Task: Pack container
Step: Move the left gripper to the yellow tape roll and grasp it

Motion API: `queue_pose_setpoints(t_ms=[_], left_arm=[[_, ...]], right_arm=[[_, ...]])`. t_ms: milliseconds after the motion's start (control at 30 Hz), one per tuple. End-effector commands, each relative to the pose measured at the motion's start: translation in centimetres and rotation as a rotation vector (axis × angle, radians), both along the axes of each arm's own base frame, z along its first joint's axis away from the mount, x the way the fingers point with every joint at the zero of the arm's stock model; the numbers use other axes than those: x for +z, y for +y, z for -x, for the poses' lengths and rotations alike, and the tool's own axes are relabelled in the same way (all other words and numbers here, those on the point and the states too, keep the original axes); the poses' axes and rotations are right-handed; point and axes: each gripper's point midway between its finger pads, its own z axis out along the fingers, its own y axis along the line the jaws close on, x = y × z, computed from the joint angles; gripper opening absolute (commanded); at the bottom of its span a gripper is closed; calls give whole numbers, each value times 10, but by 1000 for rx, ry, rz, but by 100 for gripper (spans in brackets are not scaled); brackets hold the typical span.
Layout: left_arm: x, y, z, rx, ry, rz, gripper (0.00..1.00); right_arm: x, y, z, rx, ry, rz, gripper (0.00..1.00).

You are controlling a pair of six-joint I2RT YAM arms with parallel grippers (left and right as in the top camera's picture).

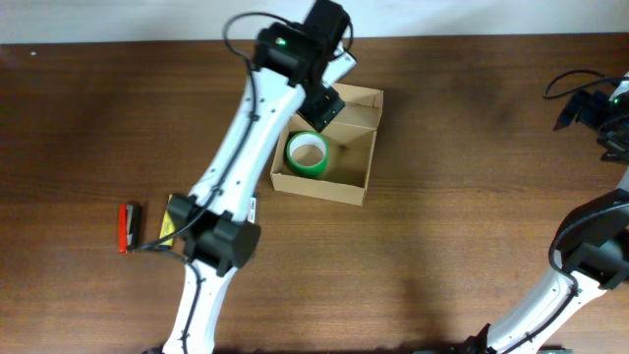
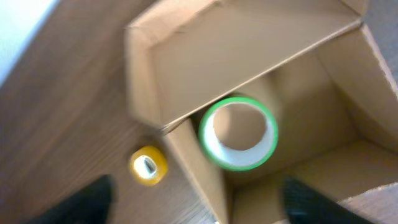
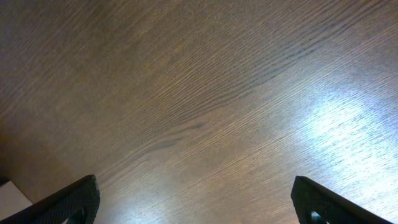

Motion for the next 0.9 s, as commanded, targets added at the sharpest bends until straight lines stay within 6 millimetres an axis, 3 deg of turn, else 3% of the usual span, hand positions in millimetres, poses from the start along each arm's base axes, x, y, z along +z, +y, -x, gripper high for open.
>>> queue_pose_setpoints(t_ms=[0, 67, 133, 167, 200, 233, 267, 367, 533, 600, 633, 867], left_arm=[[83, 62, 8, 162, -173, 22, 100], [104, 117, 18, 274, -205, 13, 100], [100, 170, 33, 387, -172, -5, 100], [82, 203, 47, 483, -96, -27, 100], [60, 221, 56, 530, -3, -10, 100], [33, 225, 57, 526, 89, 83, 100], [10, 223, 56, 490, 151, 156, 100], [-50, 226, 54, 476, 229, 133, 100], [-129, 188, 48, 354, 399, 99, 93], [-144, 181, 46, 298, 416, 84, 90], [-150, 174, 42, 254, 411, 77, 83], [-162, 152, 25, 88, 347, 33, 83]], right_arm=[[16, 1, 2, 6, -36, 17, 99], [16, 1, 2, 6, -36, 17, 99], [16, 1, 2, 6, -36, 17, 99], [16, 1, 2, 6, -36, 17, 99], [16, 1, 2, 6, -36, 17, 99], [16, 1, 2, 6, -36, 17, 99], [16, 1, 2, 6, -36, 17, 99], [16, 1, 2, 6, -36, 17, 99], [16, 1, 2, 6, -36, 17, 99], [16, 1, 2, 6, -36, 17, 99], [16, 1, 2, 6, -36, 17, 99], [16, 1, 2, 6, -36, 17, 99]])
